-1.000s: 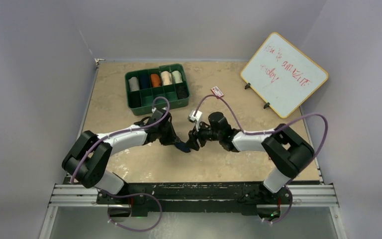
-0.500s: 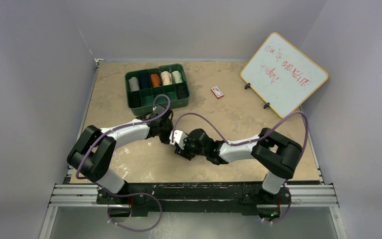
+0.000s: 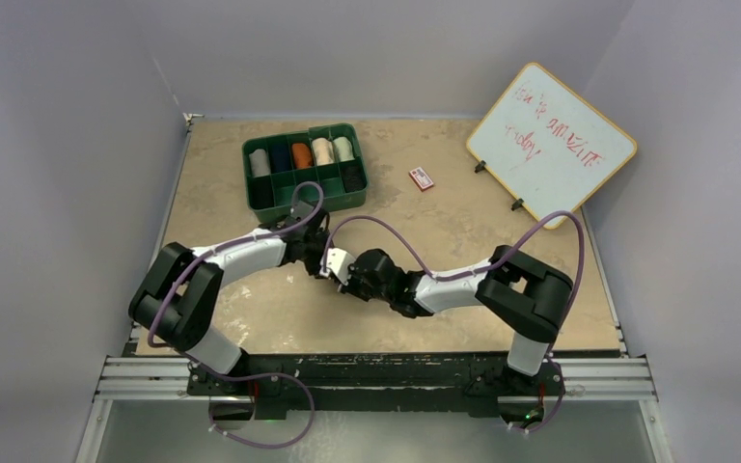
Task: Roll the underwear
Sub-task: Pick up the underwear from the center of the board.
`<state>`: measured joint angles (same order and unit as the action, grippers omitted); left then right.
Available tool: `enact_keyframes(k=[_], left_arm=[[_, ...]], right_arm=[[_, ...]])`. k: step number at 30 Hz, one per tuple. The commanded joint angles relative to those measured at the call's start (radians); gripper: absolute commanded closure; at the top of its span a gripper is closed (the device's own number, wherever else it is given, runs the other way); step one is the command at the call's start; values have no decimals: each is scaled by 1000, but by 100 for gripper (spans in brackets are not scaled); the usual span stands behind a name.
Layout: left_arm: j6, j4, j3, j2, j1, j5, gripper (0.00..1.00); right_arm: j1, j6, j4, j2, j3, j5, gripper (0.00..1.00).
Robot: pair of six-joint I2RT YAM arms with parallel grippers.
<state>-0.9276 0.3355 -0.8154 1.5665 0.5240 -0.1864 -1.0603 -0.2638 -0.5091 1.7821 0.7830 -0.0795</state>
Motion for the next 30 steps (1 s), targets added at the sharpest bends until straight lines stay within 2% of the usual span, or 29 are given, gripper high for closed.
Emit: enact_keyframes(k=[1,6,12,17,22,26,30], left_arm=[[23,45,19,-64,-35,-8,76],[-8,88,67,-218,-84,111,55],[-34,164,116,-432,-142,271,51],[-33,256,102,-568,-149,419,51],[-8,335,81,-621,-159,509,51],[21,361,75,-615,-181,517,51],[78,351,73,-591,-230,467,50]], right_arm=[[7,125,158,37,-28,-9,100],[73,312,157,-45,-28,63,100],[160,460,299,-105,87,113,100],[180,486,554,-111,314,36,100],[181,494,772,-52,579,-108,100],[187,528,873,34,797,-252,100],[203,525,1016,206,1067,-329,100]])
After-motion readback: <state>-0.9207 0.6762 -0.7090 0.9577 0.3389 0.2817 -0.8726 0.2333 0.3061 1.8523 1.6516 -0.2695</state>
